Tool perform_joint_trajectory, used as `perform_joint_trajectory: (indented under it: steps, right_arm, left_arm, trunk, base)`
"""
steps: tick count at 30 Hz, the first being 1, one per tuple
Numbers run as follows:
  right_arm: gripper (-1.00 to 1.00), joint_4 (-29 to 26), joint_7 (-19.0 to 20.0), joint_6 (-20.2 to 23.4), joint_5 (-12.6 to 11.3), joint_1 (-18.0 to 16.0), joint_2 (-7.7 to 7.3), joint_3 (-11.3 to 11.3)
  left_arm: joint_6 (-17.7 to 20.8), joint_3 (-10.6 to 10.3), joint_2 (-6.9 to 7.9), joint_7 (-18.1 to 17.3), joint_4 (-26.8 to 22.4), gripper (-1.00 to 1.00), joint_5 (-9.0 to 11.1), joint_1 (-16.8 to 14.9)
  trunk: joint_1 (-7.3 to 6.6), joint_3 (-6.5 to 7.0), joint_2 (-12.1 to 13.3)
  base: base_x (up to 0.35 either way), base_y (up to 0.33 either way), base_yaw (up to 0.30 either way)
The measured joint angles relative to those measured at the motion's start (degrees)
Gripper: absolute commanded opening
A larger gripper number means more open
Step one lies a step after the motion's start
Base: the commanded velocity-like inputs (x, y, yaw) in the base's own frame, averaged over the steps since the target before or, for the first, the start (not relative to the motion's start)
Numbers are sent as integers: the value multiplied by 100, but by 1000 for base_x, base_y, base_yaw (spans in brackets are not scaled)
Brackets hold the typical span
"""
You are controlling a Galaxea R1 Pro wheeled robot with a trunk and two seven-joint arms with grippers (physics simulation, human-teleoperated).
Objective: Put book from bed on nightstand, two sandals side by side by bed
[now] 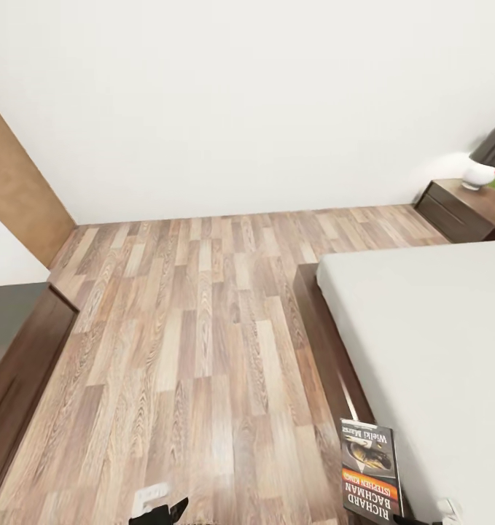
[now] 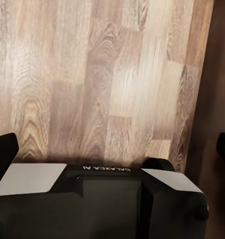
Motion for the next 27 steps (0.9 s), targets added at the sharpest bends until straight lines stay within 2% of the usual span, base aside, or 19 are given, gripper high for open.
perform_joint_trajectory:
  steps: [27]
  right_arm:
    - [-100, -5, 44, 66, 10, 1, 0, -19]
  left_arm:
    - [0, 0, 0, 0, 2, 100, 0, -1]
  trunk:
    - [0, 0, 0]
  base:
    - [0, 0, 274]
